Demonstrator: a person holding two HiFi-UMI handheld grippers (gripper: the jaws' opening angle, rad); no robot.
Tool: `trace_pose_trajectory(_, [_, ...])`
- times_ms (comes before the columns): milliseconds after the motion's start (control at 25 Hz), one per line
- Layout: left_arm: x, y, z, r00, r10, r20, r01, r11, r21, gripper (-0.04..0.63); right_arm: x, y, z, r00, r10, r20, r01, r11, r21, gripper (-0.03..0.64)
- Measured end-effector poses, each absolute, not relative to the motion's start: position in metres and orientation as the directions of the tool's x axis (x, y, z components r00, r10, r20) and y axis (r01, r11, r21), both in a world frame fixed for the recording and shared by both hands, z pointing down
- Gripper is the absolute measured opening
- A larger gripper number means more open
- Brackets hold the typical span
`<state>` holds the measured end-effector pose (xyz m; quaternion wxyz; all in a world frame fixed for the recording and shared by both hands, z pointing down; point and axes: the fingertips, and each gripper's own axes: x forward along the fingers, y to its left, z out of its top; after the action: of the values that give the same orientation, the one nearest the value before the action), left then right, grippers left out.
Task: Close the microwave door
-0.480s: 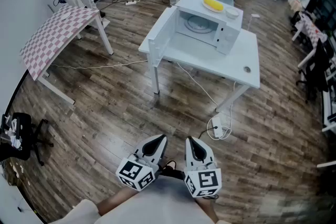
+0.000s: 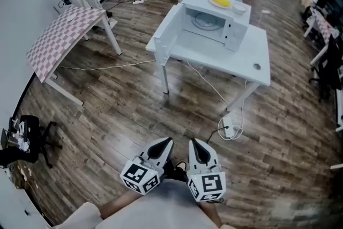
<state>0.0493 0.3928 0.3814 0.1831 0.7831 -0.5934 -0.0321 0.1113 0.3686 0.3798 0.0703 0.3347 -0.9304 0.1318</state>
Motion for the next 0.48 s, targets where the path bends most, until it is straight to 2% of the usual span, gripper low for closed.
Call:
trace_pose_trajectory(320, [0.0553, 0.3906, 0.3826, 0.319, -0.927, 0.195, -0.921, -0.255, 0.296, 0.017, 0.109, 0.3697, 0.3808, -0.789, -0.587, 0.18, -0.614, 0.743, -0.267, 0.023])
trace_pose_trajectory(480, [0.0524, 0.3879, 0.3857, 0.305, -0.932, 0.196, -0.915, -0.23, 0.333, 0.017, 0.1087, 0.3684, 0.3818, -0.796, -0.58, 0.174, -0.605, 0.744, -0.284, 0.023])
